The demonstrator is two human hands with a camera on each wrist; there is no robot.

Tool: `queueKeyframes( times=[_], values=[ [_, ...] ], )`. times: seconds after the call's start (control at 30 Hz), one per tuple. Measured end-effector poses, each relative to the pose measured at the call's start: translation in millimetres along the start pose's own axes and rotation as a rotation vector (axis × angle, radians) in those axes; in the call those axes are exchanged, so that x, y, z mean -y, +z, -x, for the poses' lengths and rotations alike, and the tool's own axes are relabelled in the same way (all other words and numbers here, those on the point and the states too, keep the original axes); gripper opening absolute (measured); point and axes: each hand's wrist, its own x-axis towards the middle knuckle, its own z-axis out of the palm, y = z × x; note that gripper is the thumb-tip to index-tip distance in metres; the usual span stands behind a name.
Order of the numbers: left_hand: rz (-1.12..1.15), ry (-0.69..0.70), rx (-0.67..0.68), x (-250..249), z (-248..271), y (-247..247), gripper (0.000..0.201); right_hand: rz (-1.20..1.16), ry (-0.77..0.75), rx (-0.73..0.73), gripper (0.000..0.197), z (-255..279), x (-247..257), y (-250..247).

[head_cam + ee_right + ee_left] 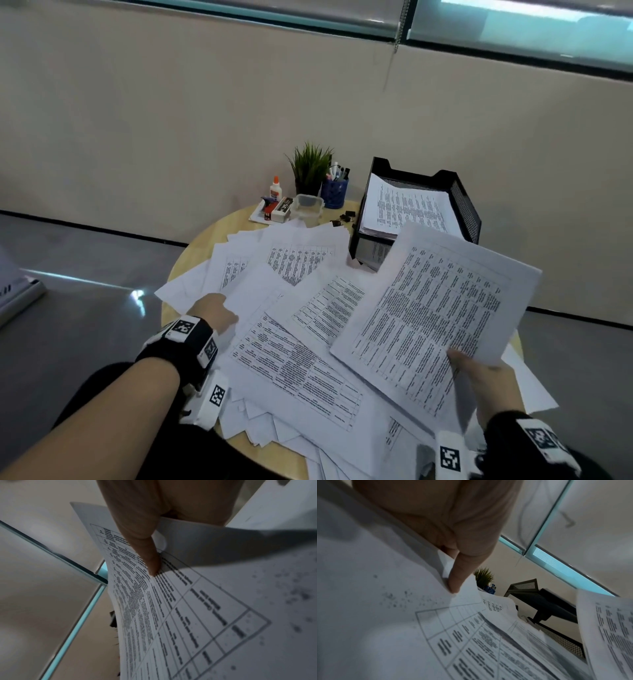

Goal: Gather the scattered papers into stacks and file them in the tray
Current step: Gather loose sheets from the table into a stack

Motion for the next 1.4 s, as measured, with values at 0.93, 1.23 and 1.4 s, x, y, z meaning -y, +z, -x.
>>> queueKeyframes(
  times=[0.93, 1.23, 1.4],
  values=[
    [-0.227, 0.292, -0.017, -54, -70, 4, 0.08, 0.888, -0.277, -0.001, 0.037, -237, 184, 98],
    [-0.291, 0.063, 0.057, -20, -67, 13, 0.059, 1.076, -0.211, -0.031, 0.08, -256, 173, 110],
    [-0.22, 0.027, 0.095, -24, -50, 16, 0.072, 1.18, -0.495, 0.022, 0.029, -231, 176, 102]
  ],
)
